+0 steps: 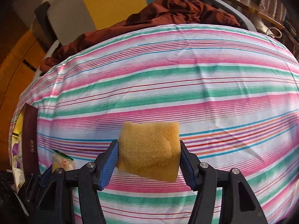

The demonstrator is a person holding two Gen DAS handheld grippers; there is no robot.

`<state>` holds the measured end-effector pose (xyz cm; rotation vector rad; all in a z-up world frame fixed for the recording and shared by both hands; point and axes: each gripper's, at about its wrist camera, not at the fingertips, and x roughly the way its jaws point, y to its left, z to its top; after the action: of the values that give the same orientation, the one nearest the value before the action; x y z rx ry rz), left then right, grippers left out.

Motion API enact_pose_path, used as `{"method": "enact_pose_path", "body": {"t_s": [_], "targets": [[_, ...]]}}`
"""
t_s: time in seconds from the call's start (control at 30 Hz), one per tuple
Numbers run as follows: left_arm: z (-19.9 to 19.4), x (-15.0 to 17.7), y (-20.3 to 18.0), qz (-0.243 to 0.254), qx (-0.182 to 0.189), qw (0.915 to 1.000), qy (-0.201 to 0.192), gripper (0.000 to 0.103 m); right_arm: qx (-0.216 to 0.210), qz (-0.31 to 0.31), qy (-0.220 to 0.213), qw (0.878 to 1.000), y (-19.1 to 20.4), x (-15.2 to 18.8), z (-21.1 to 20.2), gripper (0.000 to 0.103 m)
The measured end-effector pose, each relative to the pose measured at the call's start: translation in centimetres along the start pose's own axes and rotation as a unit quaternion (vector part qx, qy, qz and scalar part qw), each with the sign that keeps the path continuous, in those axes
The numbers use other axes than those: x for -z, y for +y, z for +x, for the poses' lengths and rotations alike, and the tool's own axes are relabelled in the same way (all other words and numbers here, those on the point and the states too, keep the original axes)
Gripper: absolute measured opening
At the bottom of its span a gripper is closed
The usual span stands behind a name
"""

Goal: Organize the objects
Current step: 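Carry the cracker packet into the gold tray with the left tool and release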

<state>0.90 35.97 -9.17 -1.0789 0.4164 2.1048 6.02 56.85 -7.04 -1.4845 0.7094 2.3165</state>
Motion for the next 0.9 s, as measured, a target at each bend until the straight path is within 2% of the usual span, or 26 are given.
{"method": "enact_pose_path", "body": {"t_s": [0.07,0.17,0.5,0.63,0.9], "targets": [[-0.3,0.8,-0.2,0.008,-0.004,0.9999,-0.011,0.049,-0.008,-0.022,0.008,1.0,1.1,0.0,0.6,0.062],[-0.2,1.2,-0.5,0.015,-0.008,0.9996,-0.024,0.049,0.01,-0.048,0.013,0.999,2.2,0.0,1.5,0.062],[-0.2,1.6,-0.4,0.018,-0.005,0.9992,-0.037,0.049,0.004,-0.039,0.014,0.999,2.2,-0.6,3.2,0.063],[-0.2,1.6,-0.4,0.017,-0.004,0.9991,-0.039,0.049,0.004,-0.043,0.016,0.999,2.2,-0.4,3.3,0.068],[-0.2,1.7,-0.4,0.018,-0.006,0.999,-0.041,0.049,0.04,-0.084,0.017,0.996,4.0,-0.4,4.1,0.071]]}}
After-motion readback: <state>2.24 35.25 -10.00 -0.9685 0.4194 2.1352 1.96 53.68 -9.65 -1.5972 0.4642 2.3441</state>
